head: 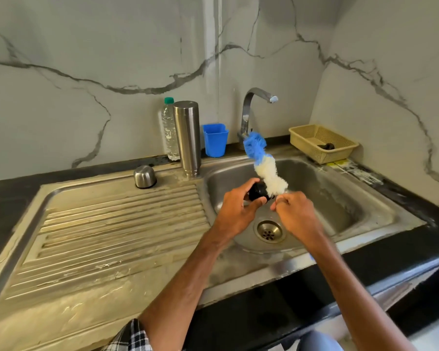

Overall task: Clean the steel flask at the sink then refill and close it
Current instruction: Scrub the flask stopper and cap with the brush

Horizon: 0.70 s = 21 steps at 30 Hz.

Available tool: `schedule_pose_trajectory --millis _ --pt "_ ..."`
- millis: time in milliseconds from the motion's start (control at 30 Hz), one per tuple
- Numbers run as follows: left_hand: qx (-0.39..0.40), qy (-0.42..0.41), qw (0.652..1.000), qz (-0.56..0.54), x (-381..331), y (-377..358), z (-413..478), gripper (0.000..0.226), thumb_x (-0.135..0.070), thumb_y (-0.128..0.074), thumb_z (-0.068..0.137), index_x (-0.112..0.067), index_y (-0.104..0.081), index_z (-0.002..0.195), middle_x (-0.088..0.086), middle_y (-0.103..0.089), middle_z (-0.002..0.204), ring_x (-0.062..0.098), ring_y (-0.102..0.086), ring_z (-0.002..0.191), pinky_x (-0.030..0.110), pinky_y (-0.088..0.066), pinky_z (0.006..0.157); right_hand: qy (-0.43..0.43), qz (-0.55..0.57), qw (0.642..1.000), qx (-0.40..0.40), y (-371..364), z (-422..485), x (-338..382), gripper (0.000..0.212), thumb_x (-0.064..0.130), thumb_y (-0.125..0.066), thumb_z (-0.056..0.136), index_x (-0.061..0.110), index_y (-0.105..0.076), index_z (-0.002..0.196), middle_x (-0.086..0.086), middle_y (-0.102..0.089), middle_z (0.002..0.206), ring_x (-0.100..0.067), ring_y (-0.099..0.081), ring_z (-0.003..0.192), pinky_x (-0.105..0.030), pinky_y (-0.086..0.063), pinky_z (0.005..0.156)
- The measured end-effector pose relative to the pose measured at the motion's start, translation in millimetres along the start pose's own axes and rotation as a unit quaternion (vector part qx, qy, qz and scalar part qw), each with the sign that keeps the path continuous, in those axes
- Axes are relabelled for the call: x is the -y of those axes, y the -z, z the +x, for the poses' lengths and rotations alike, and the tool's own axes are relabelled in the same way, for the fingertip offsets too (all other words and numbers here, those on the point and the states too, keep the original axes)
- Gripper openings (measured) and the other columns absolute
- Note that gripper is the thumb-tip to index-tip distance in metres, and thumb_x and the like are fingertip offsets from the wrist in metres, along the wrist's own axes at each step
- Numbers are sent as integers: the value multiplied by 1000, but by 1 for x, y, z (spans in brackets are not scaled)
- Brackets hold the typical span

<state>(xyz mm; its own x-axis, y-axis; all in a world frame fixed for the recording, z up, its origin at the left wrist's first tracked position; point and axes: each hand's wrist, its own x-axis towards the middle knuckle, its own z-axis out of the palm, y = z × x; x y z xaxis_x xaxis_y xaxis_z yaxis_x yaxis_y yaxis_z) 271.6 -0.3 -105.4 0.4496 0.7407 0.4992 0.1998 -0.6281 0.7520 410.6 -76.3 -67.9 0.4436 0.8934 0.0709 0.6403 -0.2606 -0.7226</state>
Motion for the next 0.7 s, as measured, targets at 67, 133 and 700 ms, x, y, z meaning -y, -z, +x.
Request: schedule_pose_trajectory --millis 67,133,700 --pt "-5 0 1000 1 -1 1 -1 35 -29 -68 98 -13 -63 129 -5 -73 104 -3 -66 93 5 -44 79 -3 4 1000 -2 3 6 10 28 10 -47 91 1 -72 81 -14 -73 85 -32 -68 83 -31 -49 62" --pt "-35 18 999 -1 4 7 -1 35 -31 -69 97 -14 -64 128 -4 -74 104 1 -68 95 8 -48 81 21 -6 1000 0 -3 -6 10 29 11 -44 90 2 -70 79 -14 -72 83 -33 -67 79 -38 -55 70" --pt "-34 105 985 -130 -15 4 -7 31 -29 -71 94 -18 -69 123 2 -78 101 19 -77 89 49 -61 87 64 -68 995 -31 7 -45 2 29 14 -41 96 14 -53 70 -7 -61 69 -25 -57 61 -43 -51 54"
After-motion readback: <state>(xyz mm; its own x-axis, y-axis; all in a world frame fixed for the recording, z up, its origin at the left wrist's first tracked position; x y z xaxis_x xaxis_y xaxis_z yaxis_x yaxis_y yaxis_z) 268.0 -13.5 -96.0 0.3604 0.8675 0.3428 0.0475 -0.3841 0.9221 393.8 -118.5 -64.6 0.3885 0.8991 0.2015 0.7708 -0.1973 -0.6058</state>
